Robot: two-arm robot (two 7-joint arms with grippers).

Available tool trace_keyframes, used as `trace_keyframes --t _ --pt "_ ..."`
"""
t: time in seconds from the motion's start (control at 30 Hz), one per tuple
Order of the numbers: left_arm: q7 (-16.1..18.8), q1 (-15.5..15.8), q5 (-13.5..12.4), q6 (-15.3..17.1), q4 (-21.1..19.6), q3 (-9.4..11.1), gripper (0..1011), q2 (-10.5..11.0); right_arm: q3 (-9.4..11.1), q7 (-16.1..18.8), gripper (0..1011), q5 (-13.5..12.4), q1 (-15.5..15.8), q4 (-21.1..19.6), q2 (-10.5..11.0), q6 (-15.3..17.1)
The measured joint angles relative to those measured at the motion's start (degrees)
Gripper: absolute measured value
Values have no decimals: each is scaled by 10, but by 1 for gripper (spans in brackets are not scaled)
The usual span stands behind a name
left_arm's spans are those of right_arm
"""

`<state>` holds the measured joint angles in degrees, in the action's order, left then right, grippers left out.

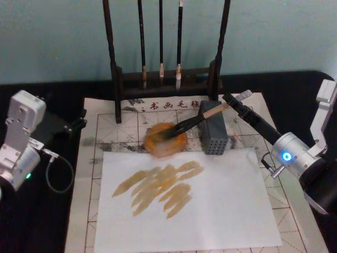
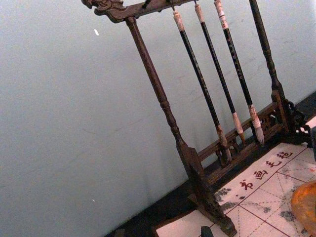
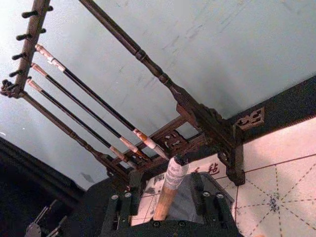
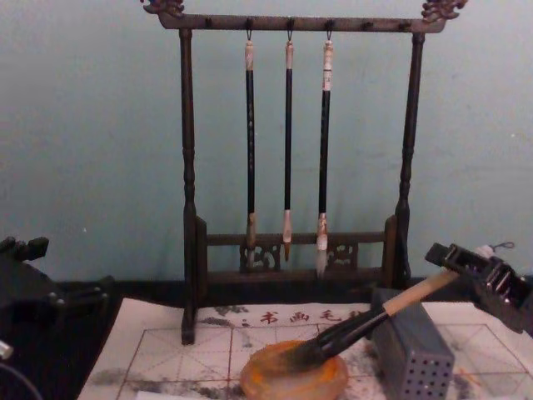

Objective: Pick up the brush from the inkstone, write on the paper, then place the brush back to its original position.

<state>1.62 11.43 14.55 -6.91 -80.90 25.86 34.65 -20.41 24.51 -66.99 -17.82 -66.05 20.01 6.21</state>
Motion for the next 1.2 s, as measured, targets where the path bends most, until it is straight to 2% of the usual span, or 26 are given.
trace_keyframes --t 0.03,0.13,0.17,0.4,0.87,1.03,1.2 --pt "0 0 0 0 0 0 1001 0 0 0 698 0 0 0 0 0" --pt "0 0 0 0 0 0 1001 0 0 0 756 0 0 0 0 0" --pt "0 0 0 0 0 0 1001 0 0 0 811 0 0 0 0 0" --pt "0 0 0 0 0 0 1001 0 0 0 994 0 0 0 0 0" --pt "0 0 0 0 0 0 1001 0 -1 5 1000 -4 0 -3 4 2" --pt "0 0 0 0 0 0 1001 0 -15 12 1000 -2 3 -16 22 13" --pt "0 0 0 0 0 0 1001 0 -34 3 1000 25 9 -33 43 17"
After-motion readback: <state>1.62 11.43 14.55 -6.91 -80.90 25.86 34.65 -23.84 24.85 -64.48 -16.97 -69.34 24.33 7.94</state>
